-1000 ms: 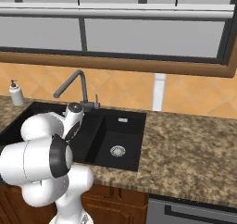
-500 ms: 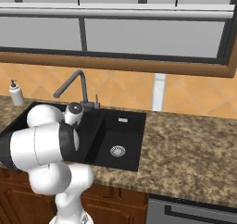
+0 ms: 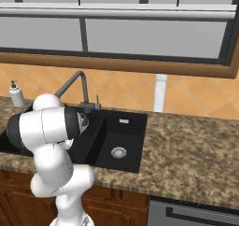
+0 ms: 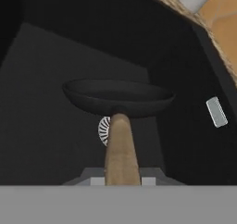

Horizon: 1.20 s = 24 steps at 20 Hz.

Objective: Pick the pan and sponge and place them into the sink. Then turn on the water.

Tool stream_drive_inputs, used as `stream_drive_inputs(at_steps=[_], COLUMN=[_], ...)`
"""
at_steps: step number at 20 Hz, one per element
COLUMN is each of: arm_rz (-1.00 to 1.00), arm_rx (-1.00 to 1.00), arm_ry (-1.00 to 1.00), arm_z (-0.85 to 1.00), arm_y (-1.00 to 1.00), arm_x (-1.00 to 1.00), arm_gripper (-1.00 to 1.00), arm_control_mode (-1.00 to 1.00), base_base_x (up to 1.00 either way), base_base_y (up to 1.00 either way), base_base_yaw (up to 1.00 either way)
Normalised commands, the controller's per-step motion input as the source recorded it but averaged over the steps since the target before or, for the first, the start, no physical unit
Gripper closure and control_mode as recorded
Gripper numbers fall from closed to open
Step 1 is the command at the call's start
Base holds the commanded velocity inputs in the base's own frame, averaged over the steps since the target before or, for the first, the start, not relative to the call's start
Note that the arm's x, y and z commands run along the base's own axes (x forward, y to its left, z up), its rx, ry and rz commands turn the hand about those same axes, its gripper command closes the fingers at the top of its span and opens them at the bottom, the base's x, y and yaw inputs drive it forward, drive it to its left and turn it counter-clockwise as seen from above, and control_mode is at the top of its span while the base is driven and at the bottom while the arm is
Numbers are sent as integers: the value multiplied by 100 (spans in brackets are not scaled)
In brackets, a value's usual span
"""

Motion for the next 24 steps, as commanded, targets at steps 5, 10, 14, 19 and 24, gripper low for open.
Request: stream_drive_inputs(at_steps=[5,10,14,19,24], arm_rz=[0,0,0,0,0], arm_rx=[0,-7,-6,-2,0], arm_ry=[-1,-5,-11,-10,-6], arm_z=[-55,-49,-5,0,60], arm_y=[40,16,2,0,-2], arm_x=[6,0,0,0,-27], arm_gripper=[100,-100,-100,-100,-100], arm_control_mode=[-100,-100,-100,-100,-100], base_base_x=[0,0,0,0,0], base_base_y=[0,0,0,0,0], base_base_yaw=[0,0,0,0,0])
